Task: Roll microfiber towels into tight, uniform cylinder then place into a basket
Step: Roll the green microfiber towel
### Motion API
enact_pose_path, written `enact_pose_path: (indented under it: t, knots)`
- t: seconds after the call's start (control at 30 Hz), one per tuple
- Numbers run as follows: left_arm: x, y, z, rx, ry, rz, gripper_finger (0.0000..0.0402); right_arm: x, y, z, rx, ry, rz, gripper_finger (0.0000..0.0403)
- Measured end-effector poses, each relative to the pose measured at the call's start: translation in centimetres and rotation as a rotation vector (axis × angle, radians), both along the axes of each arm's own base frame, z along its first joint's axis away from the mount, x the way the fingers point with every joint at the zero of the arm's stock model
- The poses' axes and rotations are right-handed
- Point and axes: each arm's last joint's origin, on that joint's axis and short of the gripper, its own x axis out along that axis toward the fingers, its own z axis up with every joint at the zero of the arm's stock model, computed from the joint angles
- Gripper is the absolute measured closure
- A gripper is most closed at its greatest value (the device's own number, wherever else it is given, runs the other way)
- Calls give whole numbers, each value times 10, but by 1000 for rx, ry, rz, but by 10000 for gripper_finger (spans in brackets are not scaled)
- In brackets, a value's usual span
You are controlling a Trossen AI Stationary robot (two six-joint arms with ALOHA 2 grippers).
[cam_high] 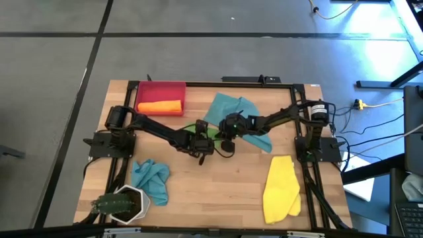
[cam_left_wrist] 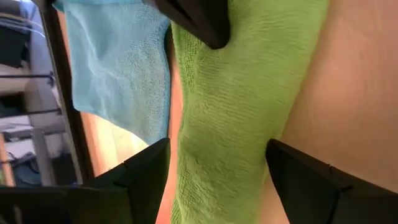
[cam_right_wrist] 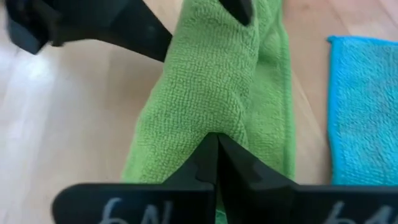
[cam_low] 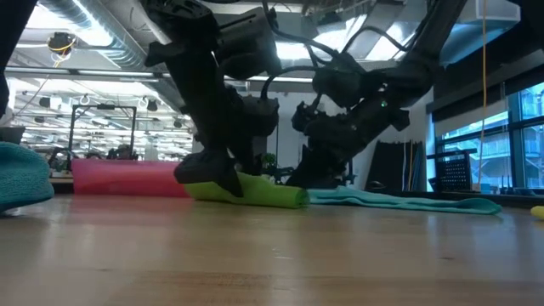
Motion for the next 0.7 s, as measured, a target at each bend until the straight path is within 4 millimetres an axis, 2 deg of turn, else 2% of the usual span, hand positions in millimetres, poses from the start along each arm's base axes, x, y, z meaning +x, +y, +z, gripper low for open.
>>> enact_pose_path:
  t: [0.33, 0.5, 0.7]
  knots:
    - [-7, -21, 25, 32, -34, -83, 144, -2, -12, -3, 22, 5, -51, 390]
    - [-4, -25, 10, 40, 43, -154, 144, -3, -15, -3, 58, 5, -60, 387]
    - [2, -19, -11, 136, 135, -192, 144, -6, -22, -4, 115, 18, -69, 395]
